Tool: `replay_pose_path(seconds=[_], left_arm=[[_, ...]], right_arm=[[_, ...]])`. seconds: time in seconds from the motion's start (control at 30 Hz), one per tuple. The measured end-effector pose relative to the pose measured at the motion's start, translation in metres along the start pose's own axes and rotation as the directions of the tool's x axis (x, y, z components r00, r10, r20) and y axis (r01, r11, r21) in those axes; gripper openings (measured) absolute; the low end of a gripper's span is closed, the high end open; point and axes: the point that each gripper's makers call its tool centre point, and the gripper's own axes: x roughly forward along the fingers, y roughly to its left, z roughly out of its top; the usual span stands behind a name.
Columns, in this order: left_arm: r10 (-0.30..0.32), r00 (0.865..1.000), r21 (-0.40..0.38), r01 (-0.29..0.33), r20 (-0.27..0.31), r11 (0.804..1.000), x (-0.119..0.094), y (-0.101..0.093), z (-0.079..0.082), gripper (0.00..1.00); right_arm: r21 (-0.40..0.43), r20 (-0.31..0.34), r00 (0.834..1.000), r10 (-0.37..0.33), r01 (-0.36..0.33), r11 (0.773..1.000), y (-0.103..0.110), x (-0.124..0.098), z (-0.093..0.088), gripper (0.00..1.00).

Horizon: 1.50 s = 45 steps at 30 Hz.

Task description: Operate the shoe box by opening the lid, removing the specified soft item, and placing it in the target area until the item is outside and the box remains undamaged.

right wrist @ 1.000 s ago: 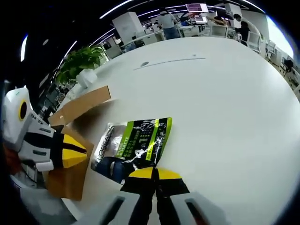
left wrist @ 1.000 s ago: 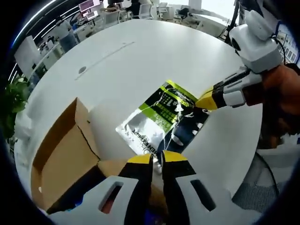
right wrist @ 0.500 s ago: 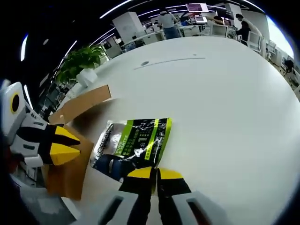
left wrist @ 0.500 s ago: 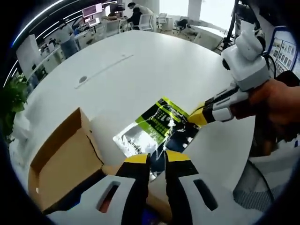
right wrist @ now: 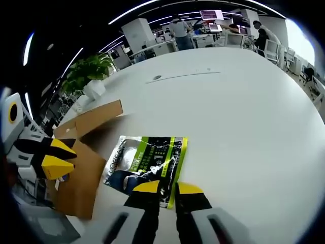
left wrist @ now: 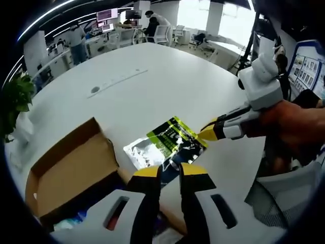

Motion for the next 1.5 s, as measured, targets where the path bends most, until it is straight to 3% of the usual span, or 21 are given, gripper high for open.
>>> replay_pose_path(seconds=[0.33, 0.43, 0.77, 1.2, 1.5], left_arm=[[-0.003, 0.997, -0.054, 0.007, 0.071, 0.999, -0.026, 0.009, -0.002, 0.17], [-0.006, 0.993, -0.127, 0.022, 0.122, 0.992, -0.035, 0.012, 0.001, 0.18], [0.033, 0.989, -0.181, -0.006, 0.144, 0.984, -0.063, 0.033, -0.017, 0.2], [0.077, 0.982, -0.263, -0.03, 0.17, 0.964, -0.092, 0.059, -0.043, 0.21], [0.13, 0.972, -0.263, -0.076, 0.194, 0.962, -0.113, 0.077, -0.055, 0.23]], right_arm=[[-0.034, 0.028, 0.999, 0.035, -0.034, 0.999, 0.025, -0.016, -0.006, 0.07], [-0.057, 0.049, 0.998, 0.047, -0.045, 0.997, 0.031, -0.022, -0.002, 0.08], [-0.04, 0.106, 0.992, 0.075, -0.071, 0.997, 0.045, -0.039, 0.007, 0.08], [0.023, 0.139, 0.985, 0.102, -0.106, 0.994, 0.062, -0.053, -0.004, 0.1], [0.042, 0.172, 0.974, 0.148, -0.157, 0.987, 0.08, -0.059, 0.01, 0.1]])
